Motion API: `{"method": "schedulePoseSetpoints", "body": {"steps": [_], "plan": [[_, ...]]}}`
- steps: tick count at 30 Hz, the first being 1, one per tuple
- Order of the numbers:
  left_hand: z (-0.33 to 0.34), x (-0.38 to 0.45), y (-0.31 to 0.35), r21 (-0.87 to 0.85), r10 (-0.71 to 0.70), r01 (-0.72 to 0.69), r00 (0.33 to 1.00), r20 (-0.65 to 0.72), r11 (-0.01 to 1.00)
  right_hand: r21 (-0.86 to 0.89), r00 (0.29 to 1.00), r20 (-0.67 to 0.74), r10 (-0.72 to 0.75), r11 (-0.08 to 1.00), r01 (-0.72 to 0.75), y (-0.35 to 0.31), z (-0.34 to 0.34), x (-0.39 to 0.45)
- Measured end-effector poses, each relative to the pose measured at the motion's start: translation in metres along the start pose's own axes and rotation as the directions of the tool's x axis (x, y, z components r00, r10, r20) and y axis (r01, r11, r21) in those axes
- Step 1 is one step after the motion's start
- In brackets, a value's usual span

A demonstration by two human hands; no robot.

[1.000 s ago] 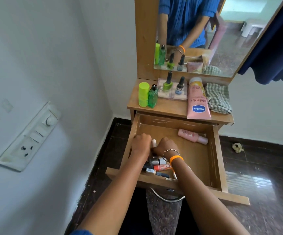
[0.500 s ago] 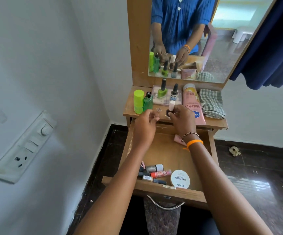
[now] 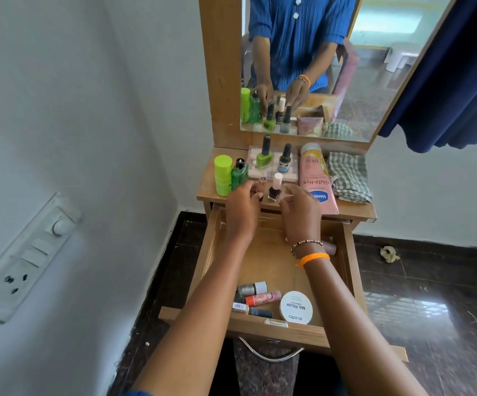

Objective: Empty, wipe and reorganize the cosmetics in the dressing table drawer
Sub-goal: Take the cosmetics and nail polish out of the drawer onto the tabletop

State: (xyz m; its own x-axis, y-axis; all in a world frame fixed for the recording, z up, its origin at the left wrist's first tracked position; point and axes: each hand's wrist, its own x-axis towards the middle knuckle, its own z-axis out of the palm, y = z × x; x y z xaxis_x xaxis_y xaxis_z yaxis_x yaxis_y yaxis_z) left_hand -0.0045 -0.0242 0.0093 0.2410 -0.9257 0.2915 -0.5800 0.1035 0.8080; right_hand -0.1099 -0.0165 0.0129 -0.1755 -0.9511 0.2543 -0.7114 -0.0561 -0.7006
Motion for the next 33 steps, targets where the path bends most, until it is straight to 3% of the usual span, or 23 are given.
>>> {"method": "schedulePoseSetpoints", "body": {"steps": [5,22,33], "plan": [[0.005,-0.002,-0.006,0.026,0.010,-0.010,1.000,0.009,1.000,0.067,1.000,-0.027,-0.004,0.998,0.006,0.003,-0.001,-0.026],[0.007,-0.004,-0.003,0.117,-0.063,0.060,0.998,0.026,0.991,0.076,0.994,0.095,0.047,0.996,-0.054,0.016,-0.003,-0.052],[0.015,-0.009,-0.006,0.132,-0.172,0.192,0.973,-0.155,0.972,0.053,0.991,0.096,0.091,0.994,-0.096,0.018,-0.001,-0.055]]}}
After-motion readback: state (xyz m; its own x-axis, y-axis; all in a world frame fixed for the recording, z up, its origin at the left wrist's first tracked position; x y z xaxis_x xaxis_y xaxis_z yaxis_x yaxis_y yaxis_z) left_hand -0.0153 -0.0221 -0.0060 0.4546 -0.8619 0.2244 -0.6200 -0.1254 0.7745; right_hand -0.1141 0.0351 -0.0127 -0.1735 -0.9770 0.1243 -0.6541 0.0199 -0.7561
